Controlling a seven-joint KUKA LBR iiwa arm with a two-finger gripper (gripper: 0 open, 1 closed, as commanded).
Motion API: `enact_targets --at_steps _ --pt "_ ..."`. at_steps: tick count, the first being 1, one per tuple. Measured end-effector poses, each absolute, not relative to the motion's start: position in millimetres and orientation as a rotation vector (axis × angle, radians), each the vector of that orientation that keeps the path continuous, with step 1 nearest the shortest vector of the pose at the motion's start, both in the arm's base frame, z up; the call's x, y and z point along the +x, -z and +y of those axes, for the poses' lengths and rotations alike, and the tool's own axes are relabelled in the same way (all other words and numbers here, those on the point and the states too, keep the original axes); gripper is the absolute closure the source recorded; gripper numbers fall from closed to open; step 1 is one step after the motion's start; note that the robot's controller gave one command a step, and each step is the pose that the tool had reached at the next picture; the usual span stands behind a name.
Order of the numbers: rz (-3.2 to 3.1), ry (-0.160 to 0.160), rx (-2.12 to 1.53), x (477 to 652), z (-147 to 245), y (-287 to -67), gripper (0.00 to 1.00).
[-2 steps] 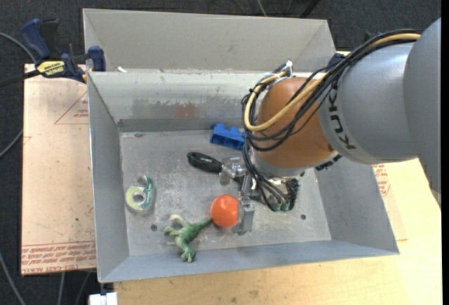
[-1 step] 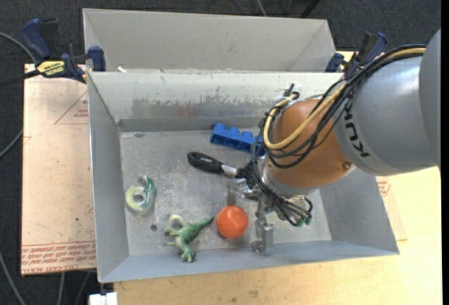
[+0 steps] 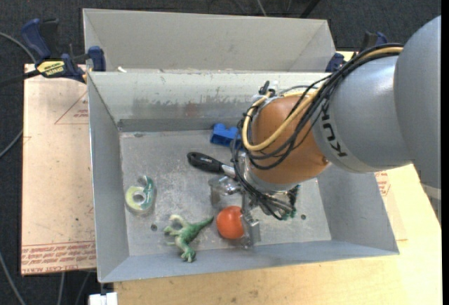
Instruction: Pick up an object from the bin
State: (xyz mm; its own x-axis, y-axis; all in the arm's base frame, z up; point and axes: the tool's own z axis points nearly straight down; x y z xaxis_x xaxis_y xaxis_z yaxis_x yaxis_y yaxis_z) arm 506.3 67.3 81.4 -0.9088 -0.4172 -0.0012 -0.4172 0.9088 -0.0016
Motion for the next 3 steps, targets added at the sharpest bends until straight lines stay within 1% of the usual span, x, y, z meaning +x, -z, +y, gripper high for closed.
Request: enact_targets --at_steps 1,3 --pt "3.100 -0.003 -0.506 489.4 105.5 -71.3 1.00" --pt "3.100 -0.002 -0.507 488.7 105.9 -72.2 1.00"
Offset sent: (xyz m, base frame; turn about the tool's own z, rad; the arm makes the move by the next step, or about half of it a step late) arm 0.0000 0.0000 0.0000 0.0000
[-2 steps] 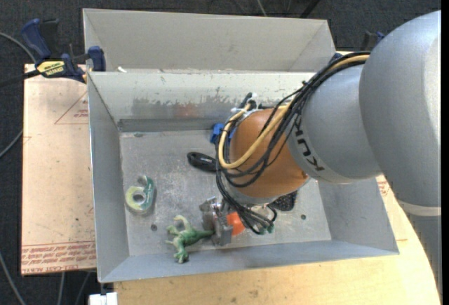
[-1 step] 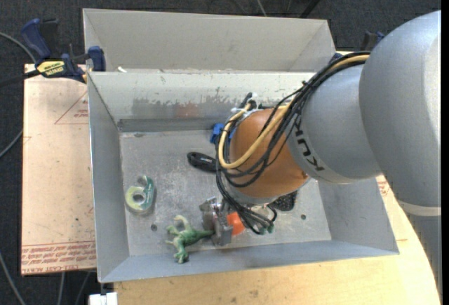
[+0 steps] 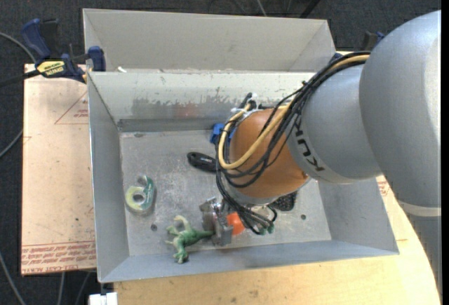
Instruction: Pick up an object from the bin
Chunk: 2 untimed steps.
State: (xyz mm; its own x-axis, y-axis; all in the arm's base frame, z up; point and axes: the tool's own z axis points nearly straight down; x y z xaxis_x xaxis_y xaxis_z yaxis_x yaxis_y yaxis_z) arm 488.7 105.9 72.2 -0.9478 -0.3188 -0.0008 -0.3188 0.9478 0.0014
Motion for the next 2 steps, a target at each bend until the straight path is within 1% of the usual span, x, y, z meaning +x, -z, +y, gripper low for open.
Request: enact_targets --at_steps 1,2 --pt "3.023 -0.003 -0.848 514.6 86 -108 1.00" --pt "3.006 -0.002 -0.859 488.2 162 -70 0.00"
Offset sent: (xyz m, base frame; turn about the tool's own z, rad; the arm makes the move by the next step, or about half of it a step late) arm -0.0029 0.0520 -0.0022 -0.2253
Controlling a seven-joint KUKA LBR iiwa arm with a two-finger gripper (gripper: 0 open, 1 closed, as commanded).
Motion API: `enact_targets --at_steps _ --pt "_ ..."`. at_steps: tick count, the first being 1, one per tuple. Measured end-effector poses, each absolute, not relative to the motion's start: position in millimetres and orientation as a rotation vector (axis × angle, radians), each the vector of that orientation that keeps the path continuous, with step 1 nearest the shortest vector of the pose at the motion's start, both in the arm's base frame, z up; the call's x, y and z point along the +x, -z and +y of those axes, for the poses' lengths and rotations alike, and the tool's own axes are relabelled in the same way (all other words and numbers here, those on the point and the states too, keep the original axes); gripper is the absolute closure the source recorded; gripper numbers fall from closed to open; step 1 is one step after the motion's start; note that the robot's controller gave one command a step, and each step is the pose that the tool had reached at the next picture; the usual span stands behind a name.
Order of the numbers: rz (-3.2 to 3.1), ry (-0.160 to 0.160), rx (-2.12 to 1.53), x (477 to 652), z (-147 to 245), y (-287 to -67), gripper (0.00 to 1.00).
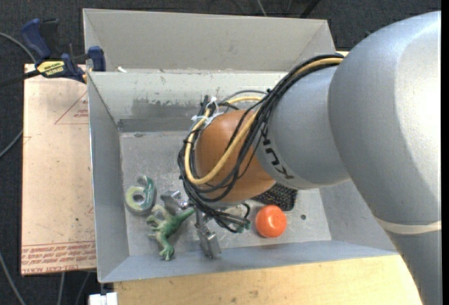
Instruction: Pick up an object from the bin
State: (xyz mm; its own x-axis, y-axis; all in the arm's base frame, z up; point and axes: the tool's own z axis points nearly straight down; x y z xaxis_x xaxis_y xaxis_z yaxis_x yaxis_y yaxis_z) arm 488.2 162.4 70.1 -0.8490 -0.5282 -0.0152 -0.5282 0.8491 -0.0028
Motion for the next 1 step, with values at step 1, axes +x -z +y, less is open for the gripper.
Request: enact_targets --at_steps 1 --pt "3.022 -0.003 -0.850 486.2 158.7 -69.9 1.00"
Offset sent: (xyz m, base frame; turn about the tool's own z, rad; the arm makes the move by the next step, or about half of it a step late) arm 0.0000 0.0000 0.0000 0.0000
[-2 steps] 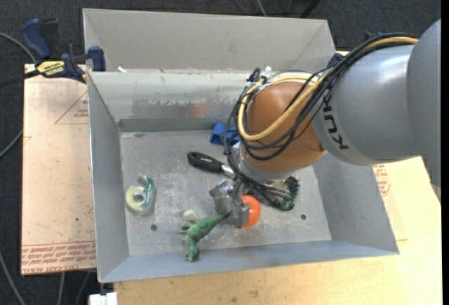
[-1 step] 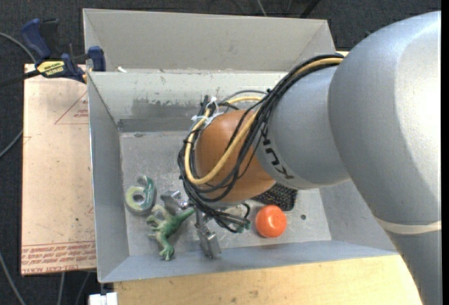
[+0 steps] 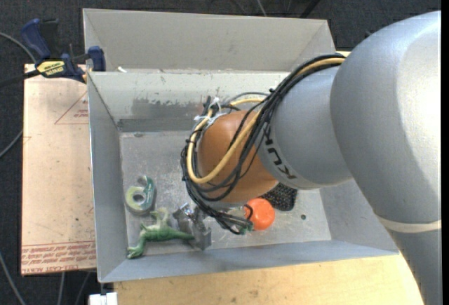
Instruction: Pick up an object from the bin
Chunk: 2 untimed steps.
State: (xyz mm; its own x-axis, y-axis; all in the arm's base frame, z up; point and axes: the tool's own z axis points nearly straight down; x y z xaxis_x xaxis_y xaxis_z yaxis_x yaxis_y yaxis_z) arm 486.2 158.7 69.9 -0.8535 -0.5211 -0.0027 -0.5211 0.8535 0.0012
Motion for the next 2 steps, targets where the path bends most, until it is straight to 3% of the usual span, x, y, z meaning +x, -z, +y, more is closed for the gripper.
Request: enact_targets --at_steps 1,2 --pt "3.022 -0.003 -0.849 486.3 159 -70 1.00" --pt "3.022 -0.003 -0.852 519.7 149 -79 1.00"
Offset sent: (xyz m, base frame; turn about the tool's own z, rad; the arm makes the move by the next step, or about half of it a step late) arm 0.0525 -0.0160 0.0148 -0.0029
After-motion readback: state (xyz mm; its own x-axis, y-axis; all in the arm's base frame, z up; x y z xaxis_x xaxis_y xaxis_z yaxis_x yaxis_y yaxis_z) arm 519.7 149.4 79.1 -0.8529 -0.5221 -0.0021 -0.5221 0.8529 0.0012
